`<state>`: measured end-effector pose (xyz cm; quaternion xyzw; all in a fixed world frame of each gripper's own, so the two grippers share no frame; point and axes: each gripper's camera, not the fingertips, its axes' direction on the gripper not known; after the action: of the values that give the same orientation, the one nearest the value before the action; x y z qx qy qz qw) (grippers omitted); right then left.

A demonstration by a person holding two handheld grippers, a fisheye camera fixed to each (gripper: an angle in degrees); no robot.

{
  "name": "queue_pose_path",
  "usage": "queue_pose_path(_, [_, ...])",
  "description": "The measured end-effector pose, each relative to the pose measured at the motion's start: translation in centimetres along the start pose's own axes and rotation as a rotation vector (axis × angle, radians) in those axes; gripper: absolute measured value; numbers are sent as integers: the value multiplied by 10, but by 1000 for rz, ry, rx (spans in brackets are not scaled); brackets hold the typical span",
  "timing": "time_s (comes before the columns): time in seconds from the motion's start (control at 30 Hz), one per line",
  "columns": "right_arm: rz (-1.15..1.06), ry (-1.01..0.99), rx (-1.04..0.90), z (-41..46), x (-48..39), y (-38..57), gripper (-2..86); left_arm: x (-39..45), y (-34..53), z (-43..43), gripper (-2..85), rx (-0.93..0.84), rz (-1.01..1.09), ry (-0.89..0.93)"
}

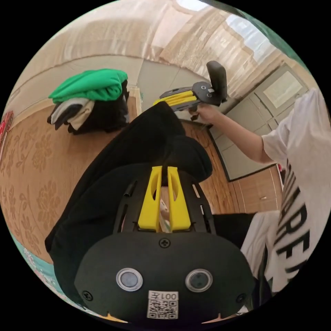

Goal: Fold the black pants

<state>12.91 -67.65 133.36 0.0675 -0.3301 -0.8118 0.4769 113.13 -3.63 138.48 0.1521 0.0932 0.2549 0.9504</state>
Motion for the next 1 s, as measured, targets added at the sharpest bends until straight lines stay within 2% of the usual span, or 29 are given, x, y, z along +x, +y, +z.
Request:
queue_pose_path(0.1, [-48,162,-202,68,21,-16,56,-16,-21,27,-10,86,-18,-57])
queue_pose_path(0.2, [110,177,-485,145,58,2,47,-36,-32,66,-9,9,-52,-151])
queue_pose_path(0.27, [254,384,-628,163,73,29,30,-45,-31,79,-8,-41,-74,-198])
queue_pose_path(0.3, [282,380,-608,158,72,34,29,-51,-29,83,-7,-51,-65,-200])
queue_pose_path(0.37, [390,129,-405,123,63,56,41,-58,-26,84,-3,-59,-34,-204])
queue_pose_path(0.47, [583,-159,-200,90,49,92,74,-75,-29,88,23,-102,44,-177])
queue_pose_path(0.5, [621,-208,-164,86,46,100,77,-82,-34,92,34,-122,83,-134])
queue_pose_path(0.57, [761,-379,32,77,34,133,91,-90,-43,102,46,-142,152,-67])
queue_pose_path(0.67, [857,-497,129,92,26,156,106,-98,-61,131,57,-234,251,57])
queue_pose_path(0.8, [921,-471,114,116,35,159,94,-96,-74,167,53,-367,305,108])
queue_pose_path(0.9, [872,-529,189,114,45,151,65,-85,-74,172,42,-386,313,154])
queue_pose_path(1.0, [751,-710,299,92,48,148,58,-67,-66,163,40,-368,338,166])
